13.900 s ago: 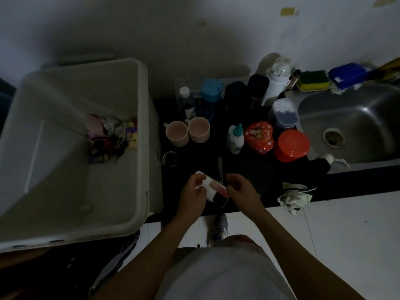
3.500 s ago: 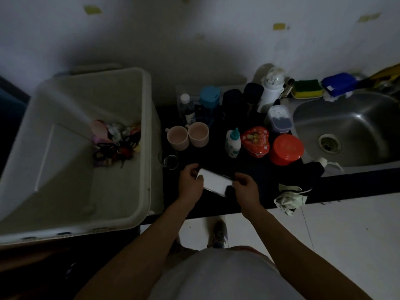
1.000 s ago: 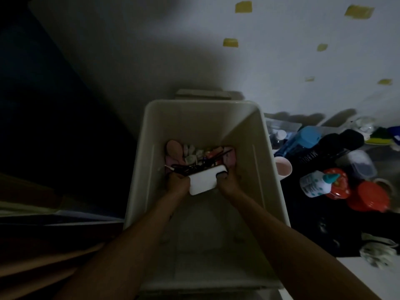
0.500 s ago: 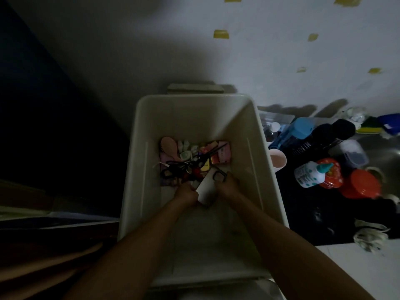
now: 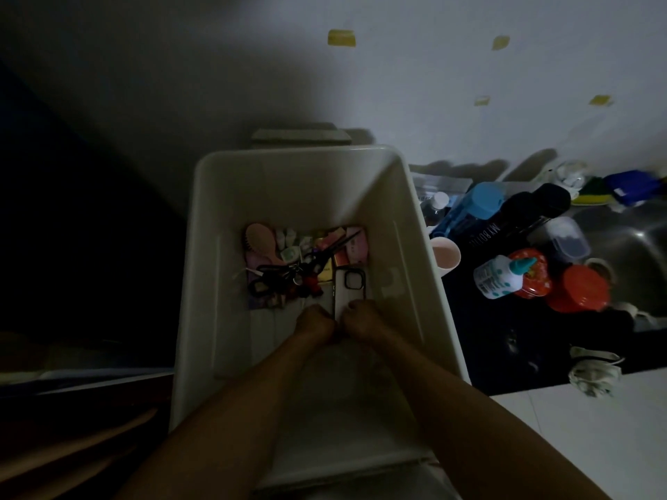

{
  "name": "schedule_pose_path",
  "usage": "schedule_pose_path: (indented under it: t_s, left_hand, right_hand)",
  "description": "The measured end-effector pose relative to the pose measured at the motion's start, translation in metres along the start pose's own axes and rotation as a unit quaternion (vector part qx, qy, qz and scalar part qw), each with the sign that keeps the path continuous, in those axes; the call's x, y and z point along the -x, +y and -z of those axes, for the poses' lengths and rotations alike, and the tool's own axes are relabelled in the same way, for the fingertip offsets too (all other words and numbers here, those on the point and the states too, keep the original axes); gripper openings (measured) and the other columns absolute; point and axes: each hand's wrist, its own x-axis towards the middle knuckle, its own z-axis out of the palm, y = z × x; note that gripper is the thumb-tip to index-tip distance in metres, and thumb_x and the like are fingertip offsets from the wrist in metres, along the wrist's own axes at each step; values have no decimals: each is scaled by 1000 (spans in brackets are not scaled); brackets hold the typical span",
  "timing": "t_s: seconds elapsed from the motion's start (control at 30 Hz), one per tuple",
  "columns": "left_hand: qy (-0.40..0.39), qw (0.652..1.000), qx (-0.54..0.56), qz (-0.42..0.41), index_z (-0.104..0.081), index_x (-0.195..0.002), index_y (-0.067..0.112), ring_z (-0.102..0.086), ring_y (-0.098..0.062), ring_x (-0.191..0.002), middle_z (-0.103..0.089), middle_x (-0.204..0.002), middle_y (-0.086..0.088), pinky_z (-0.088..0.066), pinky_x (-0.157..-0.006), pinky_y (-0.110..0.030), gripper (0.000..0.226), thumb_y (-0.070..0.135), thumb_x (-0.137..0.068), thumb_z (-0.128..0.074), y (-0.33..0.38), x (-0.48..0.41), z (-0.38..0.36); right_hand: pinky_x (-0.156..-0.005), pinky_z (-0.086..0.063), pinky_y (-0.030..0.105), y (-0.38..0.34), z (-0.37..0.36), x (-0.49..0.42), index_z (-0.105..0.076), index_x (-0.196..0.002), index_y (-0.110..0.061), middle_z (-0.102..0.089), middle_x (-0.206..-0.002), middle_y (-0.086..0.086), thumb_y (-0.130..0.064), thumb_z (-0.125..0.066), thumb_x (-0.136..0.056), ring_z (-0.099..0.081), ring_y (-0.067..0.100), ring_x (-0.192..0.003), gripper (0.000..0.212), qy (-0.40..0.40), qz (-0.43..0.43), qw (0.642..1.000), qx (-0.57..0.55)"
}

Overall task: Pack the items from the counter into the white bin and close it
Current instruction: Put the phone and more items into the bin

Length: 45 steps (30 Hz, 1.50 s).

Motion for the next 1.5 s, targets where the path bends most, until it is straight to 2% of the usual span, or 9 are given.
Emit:
schedule_pose_path:
  t_s: [0.2, 0.37, 0.63, 0.77, 0.93, 1.07, 1.27, 1.33, 1.5]
  left_hand:
    - [-48, 998, 29, -31, -68, -93, -5, -64, -32, -92, -65, -99, -24, -52, -82, -37, 17, 5, -90, -55, 10, -1, -8]
    - [-40, 996, 84, -12, -52, -73, 5, -50, -23, -66, -51, -74, -13, -39, -60, -27, 21, 2, -92, -46, 11, 5, 9]
    - [-8, 982, 178, -60, -56, -125, 6, -61, -28, -95, -62, -117, -18, -49, -78, -35, 30, 13, -97, -50, 26, 41, 49]
    - [31, 968, 232, -96, -59, -119, 10, -65, -26, -95, -67, -110, -15, -51, -76, -32, 23, 18, -98, -51, 34, 65, 59]
    - [79, 947, 278, -141, -60, -107, 17, -65, -25, -92, -67, -108, -13, -55, -72, -31, 14, 15, -98, -49, 50, 95, 56]
    - [118, 928, 307, -173, -64, -100, 20, -60, -29, -87, -67, -98, -14, -51, -88, -56, 14, 14, -98, -51, 68, 116, 48]
    - [202, 888, 339, -235, -66, -96, 23, -68, 3, -79, -72, -92, 8, -56, -60, -18, 18, 14, -96, -51, 105, 143, 32]
    - [186, 878, 363, -252, -66, -97, 21, -71, -4, -86, -75, -92, 7, -56, -63, -19, 18, 12, -98, -51, 120, 152, 22]
    - [130, 864, 395, -282, -64, -99, 18, -69, -21, -96, -74, -98, -2, -58, -82, -39, 18, 10, -99, -48, 167, 171, -14]
  right_hand:
    - [-103, -44, 39, 8, 9, 1, -37, -144, -4, -36, -149, 18, -22, -53, -96, -44, 34, -131, 53, 5, -32, 999, -35]
    - [-108, -37, 38, 3, 9, 10, -32, -149, -8, -31, -153, 16, -25, -48, -100, -38, 35, -136, 54, 0, -18, 998, -60]
    - [-96, -40, 30, -20, 40, 37, -35, -147, -7, -41, -149, 14, -16, -45, -99, -43, 31, -133, 50, 64, 62, 981, -173]
    - [-54, -34, 12, -27, 61, 57, -55, -114, -14, -53, -82, -6, -8, -45, -97, -53, 19, -82, 21, 108, 158, 962, -196]
    - [-45, -36, 13, -22, 87, 87, -51, -134, -20, -61, -86, 0, -11, -43, -97, -51, 10, -63, 38, 81, 218, 948, -216]
    - [-59, -45, 25, -17, 114, 115, -59, -116, -18, -65, -95, 2, -7, -44, -95, -57, 12, -69, 28, 77, 278, 918, -272]
    - [-64, -55, 13, 25, 159, 146, -48, -132, -25, -59, -100, -22, -14, -45, -99, -61, -15, -80, 35, 105, 321, 885, -320]
    - [-69, -51, 7, 42, 172, 150, -50, -132, -19, -60, -107, -20, -10, -46, -99, -61, -15, -91, 34, 127, 325, 872, -343]
    - [-101, -46, 29, 96, 197, 148, -57, -131, -20, -61, -125, -8, -12, -49, -98, -58, 7, -115, 35, 171, 298, 868, -358]
